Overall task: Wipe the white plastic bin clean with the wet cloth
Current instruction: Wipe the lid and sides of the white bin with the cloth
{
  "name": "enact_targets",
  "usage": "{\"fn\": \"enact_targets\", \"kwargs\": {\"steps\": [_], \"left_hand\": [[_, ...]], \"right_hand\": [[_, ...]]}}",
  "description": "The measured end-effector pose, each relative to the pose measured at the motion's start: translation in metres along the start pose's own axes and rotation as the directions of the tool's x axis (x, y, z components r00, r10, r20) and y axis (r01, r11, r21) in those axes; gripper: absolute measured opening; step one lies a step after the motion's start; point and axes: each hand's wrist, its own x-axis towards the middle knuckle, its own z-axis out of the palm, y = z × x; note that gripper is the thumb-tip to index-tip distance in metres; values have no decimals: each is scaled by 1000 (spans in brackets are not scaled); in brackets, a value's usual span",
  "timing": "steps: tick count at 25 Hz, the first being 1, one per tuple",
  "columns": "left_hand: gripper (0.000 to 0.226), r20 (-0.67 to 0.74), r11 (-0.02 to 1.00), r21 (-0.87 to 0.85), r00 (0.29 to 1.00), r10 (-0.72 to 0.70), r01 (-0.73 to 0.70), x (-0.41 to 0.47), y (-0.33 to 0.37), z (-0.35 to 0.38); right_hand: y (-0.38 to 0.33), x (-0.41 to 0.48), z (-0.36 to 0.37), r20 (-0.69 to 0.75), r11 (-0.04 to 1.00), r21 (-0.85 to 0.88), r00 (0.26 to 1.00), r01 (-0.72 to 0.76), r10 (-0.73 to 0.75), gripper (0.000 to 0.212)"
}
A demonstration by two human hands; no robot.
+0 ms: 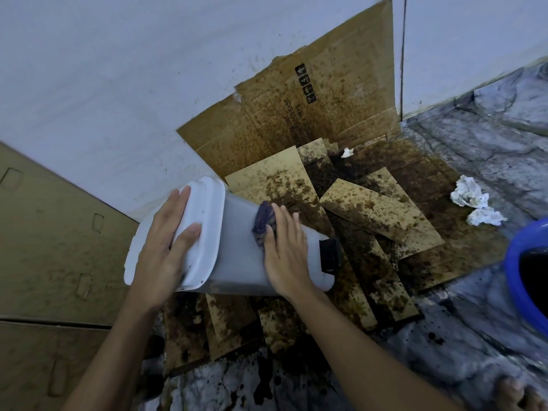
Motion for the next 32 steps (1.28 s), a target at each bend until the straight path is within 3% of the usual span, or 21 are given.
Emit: {"fn": "enact_targets", "kwargs": {"steps": [6, 16, 23, 32], "left_hand": [[56, 4, 1000, 11, 1000, 10, -10, -1, 2, 1], [56, 1, 1000, -23, 1000, -21, 21, -2, 0, -2], [52, -4, 1000, -4, 1000, -12, 12, 3, 1, 1], [55, -8, 1000, 5, 1000, -11, 11, 6, -1, -1]], "right_hand": [[-53, 5, 6, 44, 979, 13, 978, 202, -202, 54], [53, 17, -8, -31, 996, -17, 996, -86, 85, 52], [55, 21, -12, 12, 991, 8, 990, -137, 137, 50], [53, -47, 17, -101, 1000, 5, 995, -20, 21, 59]]}}
